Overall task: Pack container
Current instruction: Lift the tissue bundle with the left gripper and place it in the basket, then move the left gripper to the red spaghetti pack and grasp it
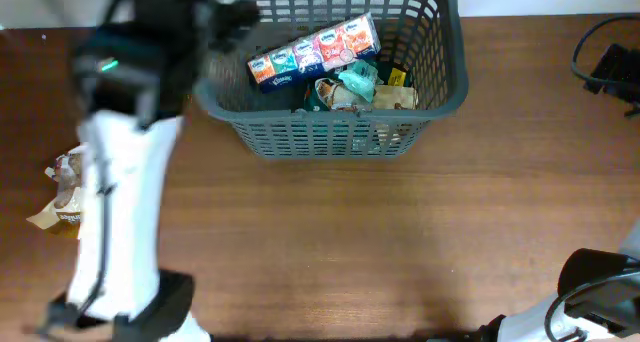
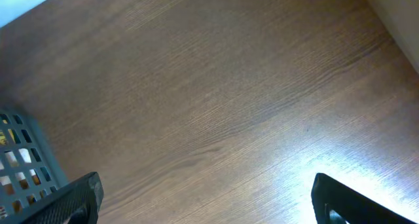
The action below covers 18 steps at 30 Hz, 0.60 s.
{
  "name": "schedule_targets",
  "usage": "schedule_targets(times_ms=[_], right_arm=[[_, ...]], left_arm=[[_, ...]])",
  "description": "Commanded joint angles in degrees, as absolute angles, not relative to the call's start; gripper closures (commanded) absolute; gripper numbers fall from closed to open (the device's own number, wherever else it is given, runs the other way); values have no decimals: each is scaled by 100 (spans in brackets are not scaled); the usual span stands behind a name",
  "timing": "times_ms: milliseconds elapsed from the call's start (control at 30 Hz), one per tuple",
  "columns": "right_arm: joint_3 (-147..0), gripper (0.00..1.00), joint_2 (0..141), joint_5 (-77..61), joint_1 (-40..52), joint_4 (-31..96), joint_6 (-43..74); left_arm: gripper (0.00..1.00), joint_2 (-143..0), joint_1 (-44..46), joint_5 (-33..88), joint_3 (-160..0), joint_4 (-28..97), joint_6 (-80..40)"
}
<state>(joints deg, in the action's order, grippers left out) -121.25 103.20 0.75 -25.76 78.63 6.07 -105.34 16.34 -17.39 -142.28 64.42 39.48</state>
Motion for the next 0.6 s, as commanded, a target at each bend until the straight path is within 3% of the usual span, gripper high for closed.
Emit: schedule_targets(times_ms=[0,133,333,567], right_arm=[[-12092,1,10250,49,-2589,7848,650],[-12092,1,10250,49,-2589,7848,650],[-12092,1,10250,49,-2589,7848,650],[-12092,1,10250,49,-2589,7848,650]], left_arm=[[0,-9961,869,-1850,-13633,6587,3575],[0,-9408,-178,-1752,-12661,7085,2919],[0,-9301,-1627,-620,-10602,7432,2204],[0,-9522,-2132,-318,-8366,6206,2091]])
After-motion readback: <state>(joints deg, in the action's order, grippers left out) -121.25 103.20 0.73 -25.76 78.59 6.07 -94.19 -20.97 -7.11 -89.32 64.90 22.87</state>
